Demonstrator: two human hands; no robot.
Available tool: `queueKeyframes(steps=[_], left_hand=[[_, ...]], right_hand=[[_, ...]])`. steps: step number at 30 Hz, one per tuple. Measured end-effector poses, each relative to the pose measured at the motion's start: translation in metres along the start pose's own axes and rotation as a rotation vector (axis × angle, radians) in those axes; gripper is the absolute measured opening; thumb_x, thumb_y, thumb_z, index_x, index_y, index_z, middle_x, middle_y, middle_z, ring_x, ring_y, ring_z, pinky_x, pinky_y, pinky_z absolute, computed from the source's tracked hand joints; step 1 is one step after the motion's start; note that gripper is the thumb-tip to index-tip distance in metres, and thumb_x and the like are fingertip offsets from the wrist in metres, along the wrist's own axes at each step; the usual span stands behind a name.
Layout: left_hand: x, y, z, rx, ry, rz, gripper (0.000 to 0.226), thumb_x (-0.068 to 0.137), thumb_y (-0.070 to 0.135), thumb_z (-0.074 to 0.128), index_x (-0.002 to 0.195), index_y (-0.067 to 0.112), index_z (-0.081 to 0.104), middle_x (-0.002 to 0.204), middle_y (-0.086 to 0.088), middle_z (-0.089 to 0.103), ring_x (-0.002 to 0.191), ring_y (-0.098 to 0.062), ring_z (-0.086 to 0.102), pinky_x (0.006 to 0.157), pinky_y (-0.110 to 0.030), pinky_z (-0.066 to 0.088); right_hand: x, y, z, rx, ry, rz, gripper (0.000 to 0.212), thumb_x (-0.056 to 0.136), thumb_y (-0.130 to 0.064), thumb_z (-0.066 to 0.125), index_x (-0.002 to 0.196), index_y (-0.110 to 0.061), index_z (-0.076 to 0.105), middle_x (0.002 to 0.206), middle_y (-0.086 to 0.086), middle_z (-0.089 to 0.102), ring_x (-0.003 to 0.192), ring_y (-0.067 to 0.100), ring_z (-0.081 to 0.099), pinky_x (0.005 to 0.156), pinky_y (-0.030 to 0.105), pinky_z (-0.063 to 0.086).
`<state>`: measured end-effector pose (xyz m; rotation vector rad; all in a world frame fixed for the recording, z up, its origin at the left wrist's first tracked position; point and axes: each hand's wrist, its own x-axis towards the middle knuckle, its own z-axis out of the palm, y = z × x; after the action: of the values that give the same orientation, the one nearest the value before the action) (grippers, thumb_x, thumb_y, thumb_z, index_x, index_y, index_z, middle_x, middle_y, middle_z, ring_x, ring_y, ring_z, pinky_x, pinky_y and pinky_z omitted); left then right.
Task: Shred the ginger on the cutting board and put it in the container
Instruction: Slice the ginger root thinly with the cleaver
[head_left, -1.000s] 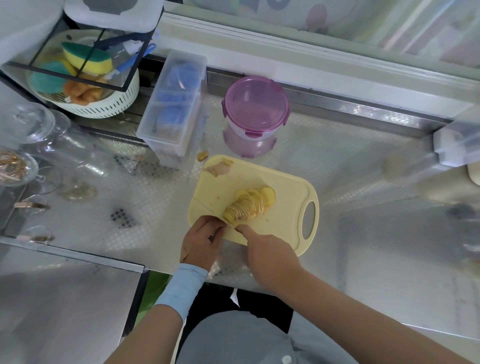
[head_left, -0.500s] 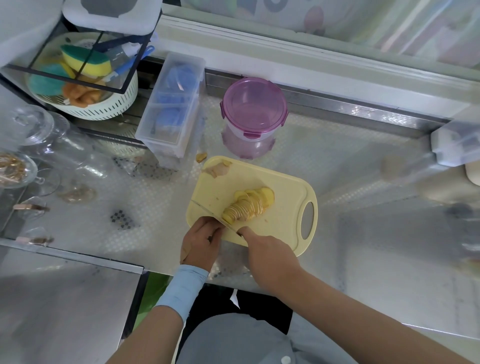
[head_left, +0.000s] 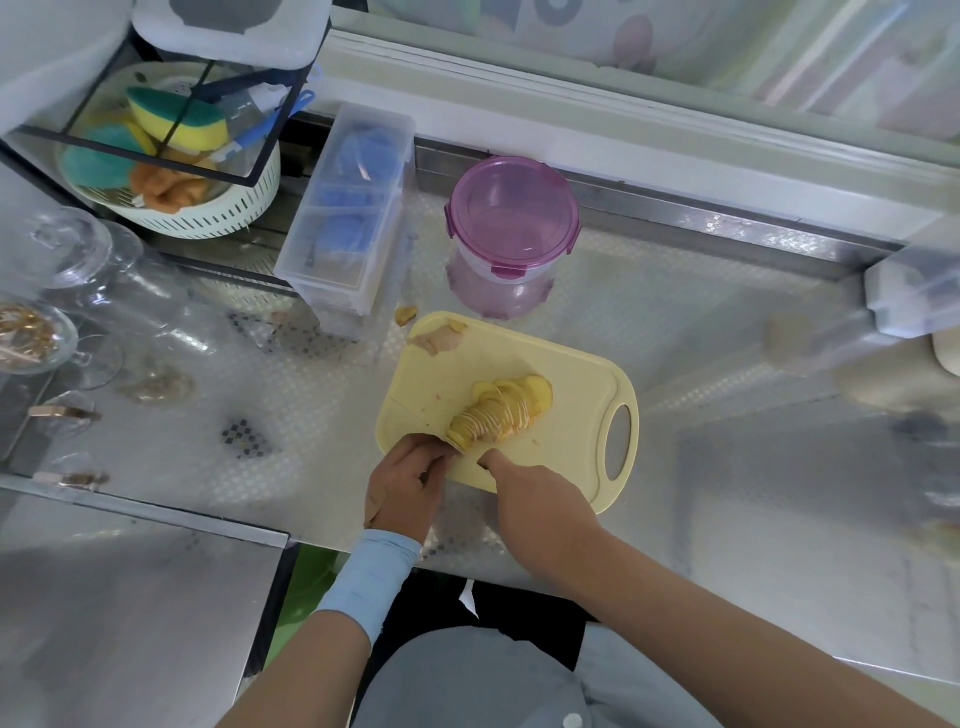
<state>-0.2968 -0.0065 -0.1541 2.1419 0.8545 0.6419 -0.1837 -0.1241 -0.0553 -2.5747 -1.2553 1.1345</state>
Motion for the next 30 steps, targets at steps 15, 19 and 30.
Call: queueKeyframes(steps=[15,19,30], left_hand=[[-0.001,0.004,-0.001,-0.089,-0.032,-0.067,0.019,0.084,0.023,0.059,0.08,0.016,0.076,0.09,0.015,0.065,0.082,0.003,0.058,0.074,-0.008,0.043],[-0.001,0.002,0.001,-0.084,-0.043,-0.072,0.018,0.084,0.021,0.06,0.081,0.015,0.076,0.09,0.008,0.068,0.083,-0.004,0.062,0.075,-0.013,0.046],[0.0,0.002,-0.002,-0.038,-0.047,-0.011,0.016,0.086,0.021,0.062,0.084,0.014,0.076,0.091,0.007,0.067,0.071,-0.005,0.059,0.067,-0.013,0.046]], right_hand=[[0.027,-0.002,0.011,0.026,-0.01,0.017,0.035,0.088,0.003,0.044,0.116,-0.016,0.041,0.072,0.004,0.049,0.061,0.021,0.048,0.05,0.034,0.034],[0.035,-0.003,0.014,0.043,-0.007,0.023,0.029,0.089,0.001,0.044,0.114,-0.015,0.042,0.074,0.003,0.051,0.065,0.025,0.052,0.055,0.036,0.038],[0.033,0.006,0.014,0.092,0.022,-0.047,0.051,0.096,-0.006,0.042,0.138,-0.033,0.033,0.077,0.005,0.057,0.065,0.025,0.053,0.054,0.034,0.038]])
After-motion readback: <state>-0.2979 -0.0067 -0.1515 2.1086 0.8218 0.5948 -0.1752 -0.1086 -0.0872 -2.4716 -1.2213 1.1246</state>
